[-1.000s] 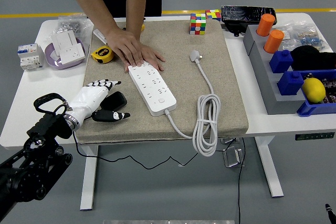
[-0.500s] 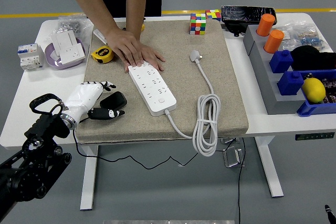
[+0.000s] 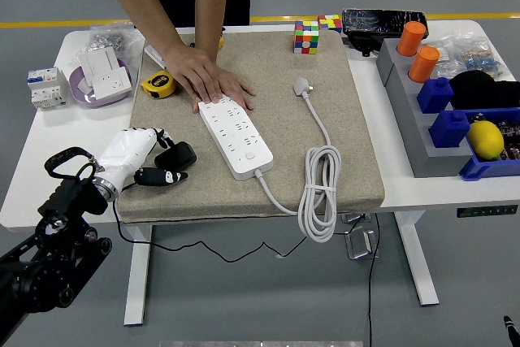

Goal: Pick up the plug,place it near the board,insert it into the board,press the button

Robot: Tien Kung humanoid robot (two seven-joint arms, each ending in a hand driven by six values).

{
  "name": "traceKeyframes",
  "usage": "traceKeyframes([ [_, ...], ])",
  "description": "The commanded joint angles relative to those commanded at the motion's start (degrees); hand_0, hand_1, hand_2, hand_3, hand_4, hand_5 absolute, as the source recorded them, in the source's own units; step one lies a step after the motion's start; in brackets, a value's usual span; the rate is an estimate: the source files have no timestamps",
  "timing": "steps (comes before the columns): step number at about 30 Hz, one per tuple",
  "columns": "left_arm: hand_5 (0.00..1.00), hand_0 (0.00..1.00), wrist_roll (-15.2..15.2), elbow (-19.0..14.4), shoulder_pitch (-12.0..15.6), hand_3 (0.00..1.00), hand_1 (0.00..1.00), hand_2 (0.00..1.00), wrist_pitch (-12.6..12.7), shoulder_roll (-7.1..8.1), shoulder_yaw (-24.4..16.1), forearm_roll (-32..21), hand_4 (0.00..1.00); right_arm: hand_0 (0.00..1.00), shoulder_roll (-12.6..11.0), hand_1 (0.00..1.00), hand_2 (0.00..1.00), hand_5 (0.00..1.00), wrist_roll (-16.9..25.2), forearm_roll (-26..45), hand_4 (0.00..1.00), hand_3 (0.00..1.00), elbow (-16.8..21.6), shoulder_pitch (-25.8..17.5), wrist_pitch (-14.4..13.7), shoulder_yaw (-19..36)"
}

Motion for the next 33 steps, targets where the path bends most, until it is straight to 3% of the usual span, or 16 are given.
traceKeyframes([
  [10, 0.39, 0.698, 0.0, 0.3, 0.0, 0.517, 0.662, 0.551, 1.1, -0.21, -0.2, 0.0, 0.987, 0.951, 0.0, 0.885, 0.834, 0.998, 0.0, 0.0, 0.998, 0.857, 0.0, 0.1, 0.0, 0.1],
  [11, 0.361, 0.657, 0.0, 0.4, -0.1, 0.512, 0.637, 0.534, 1.2, -0.21, -0.1, 0.0, 0.867, 0.951, 0.0, 0.885, 0.833, 0.998, 0.0, 0.0, 0.998, 0.857, 0.0, 0.1, 0.0, 0.0],
  [16, 0.361, 0.657, 0.1, 0.5, 0.0, 0.512, 0.637, 0.534, 1.7, -0.28, -0.1, 0.0, 0.867, 0.951, 0.1, 0.885, 0.833, 0.998, 0.0, -0.1, 0.998, 0.857, 0.0, 0.0, 0.0, 0.2],
  [17, 0.341, 0.589, 0.1, 0.5, 0.0, 0.484, 0.57, 0.506, 1.7, -0.29, -0.1, 0.0, 0.757, 0.951, 0.1, 0.885, 0.833, 0.998, 0.0, -0.1, 0.998, 0.857, 0.0, 0.0, 0.0, 0.2],
  [22, 0.341, 0.589, 0.3, 0.6, 0.1, 0.484, 0.57, 0.506, 2.0, -0.35, -0.1, 0.0, 0.757, 0.951, 0.0, 0.885, 0.833, 0.998, 0.0, -0.1, 0.998, 0.857, 0.0, 0.0, 0.0, 0.2],
  [23, 0.311, 0.524, 0.3, 0.6, 0.1, 0.449, 0.532, 0.464, 2.1, -0.36, -0.1, 0.0, 0.662, 0.951, 0.0, 0.885, 0.832, 0.998, 0.0, -0.1, 0.998, 0.857, 0.0, 0.0, 0.0, 0.2],
  [33, 0.27, 0.508, 0.1, 0.5, 0.2, 0.415, 0.521, 0.435, 1.9, -0.37, -0.2, 0.0, 0.618, 0.952, 0.0, 0.885, 0.832, 0.998, 0.0, 0.0, 0.998, 0.857, 0.0, -0.1, -0.1, -0.1],
])
